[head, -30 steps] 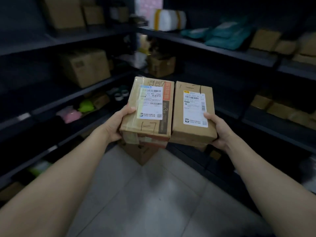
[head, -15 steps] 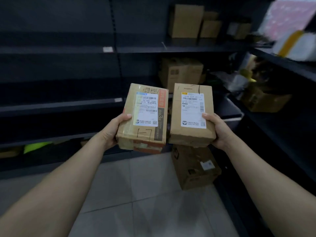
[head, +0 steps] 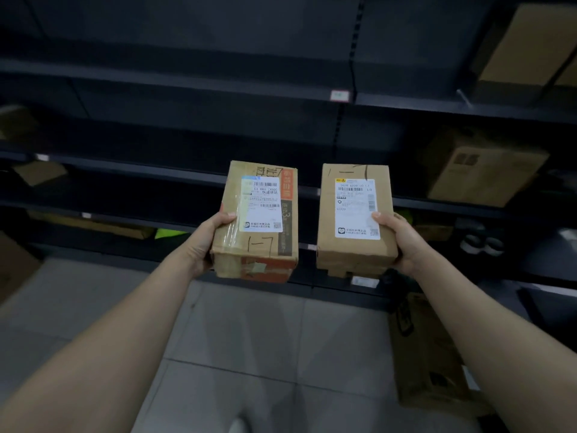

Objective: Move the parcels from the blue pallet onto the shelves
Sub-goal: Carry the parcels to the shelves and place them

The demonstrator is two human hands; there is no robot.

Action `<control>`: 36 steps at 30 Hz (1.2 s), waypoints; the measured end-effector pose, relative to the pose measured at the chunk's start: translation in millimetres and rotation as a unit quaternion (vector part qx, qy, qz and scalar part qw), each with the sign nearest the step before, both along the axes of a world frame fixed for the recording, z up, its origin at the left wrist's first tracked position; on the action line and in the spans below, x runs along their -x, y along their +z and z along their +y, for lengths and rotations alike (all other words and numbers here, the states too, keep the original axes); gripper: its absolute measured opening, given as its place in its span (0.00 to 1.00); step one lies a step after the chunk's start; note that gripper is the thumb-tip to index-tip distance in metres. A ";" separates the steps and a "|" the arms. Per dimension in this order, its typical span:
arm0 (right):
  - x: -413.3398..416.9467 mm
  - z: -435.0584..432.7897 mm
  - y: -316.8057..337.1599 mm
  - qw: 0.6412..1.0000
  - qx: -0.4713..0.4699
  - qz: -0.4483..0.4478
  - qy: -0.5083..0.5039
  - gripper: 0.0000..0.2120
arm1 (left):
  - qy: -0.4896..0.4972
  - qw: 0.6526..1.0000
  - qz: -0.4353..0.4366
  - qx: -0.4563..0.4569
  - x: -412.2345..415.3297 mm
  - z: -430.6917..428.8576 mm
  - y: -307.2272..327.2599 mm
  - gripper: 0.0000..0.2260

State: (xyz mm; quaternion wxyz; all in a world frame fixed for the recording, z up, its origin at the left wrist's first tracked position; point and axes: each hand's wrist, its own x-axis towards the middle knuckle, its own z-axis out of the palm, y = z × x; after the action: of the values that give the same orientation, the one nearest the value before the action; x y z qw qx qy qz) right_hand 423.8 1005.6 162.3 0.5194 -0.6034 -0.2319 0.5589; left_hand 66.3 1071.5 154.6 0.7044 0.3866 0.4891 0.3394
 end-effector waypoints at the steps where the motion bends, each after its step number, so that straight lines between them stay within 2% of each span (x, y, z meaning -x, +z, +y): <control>1: 10.9 15.3 -1.5 1.000 0.000 -0.002 -0.001 0.30 | 0.000 1.000 0.011 0.000 10.7 14.1 0.6 0.17; 4: 40.5 55.9 -5.1 1.000 0.003 -0.005 0.006 0.31 | 0.001 1.000 0.021 0.002 40.5 57.1 0.0 0.13; 9: 68.2 109.3 -10.4 1.000 0.024 0.000 0.001 0.33 | -0.009 0.999 0.030 0.007 66.8 122.1 -1.5 0.15; 14: 68.4 162.1 -22.0 0.998 0.052 0.025 0.021 0.22 | -0.019 0.999 0.040 0.023 62.3 178.4 -13.8 0.13; 18: 58.1 213.4 -35.9 0.998 0.057 0.024 0.013 0.18 | -0.025 0.998 0.043 0.033 50.1 228.3 -27.8 0.12; 23: 39.9 285.3 -47.8 0.997 0.024 0.042 0.057 0.15 | -0.021 0.998 0.028 0.057 29.0 295.8 -39.6 0.13; 29: 19.2 353.9 -56.9 0.995 0.051 0.032 0.076 0.23 | -0.011 0.998 0.027 0.063 -5.6 356.3 -52.6 0.18; 36: 12.3 393.2 -74.4 0.992 0.073 0.073 0.074 0.24 | -0.028 0.996 0.040 0.074 -18.4 398.5 -69.4 0.21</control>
State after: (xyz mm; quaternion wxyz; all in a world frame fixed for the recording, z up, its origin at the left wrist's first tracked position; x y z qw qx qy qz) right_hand 411.5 1398.8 87.9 0.4469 -0.5785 -0.1964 0.6535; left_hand 84.8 1469.9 85.2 0.7201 0.3601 0.5294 0.2674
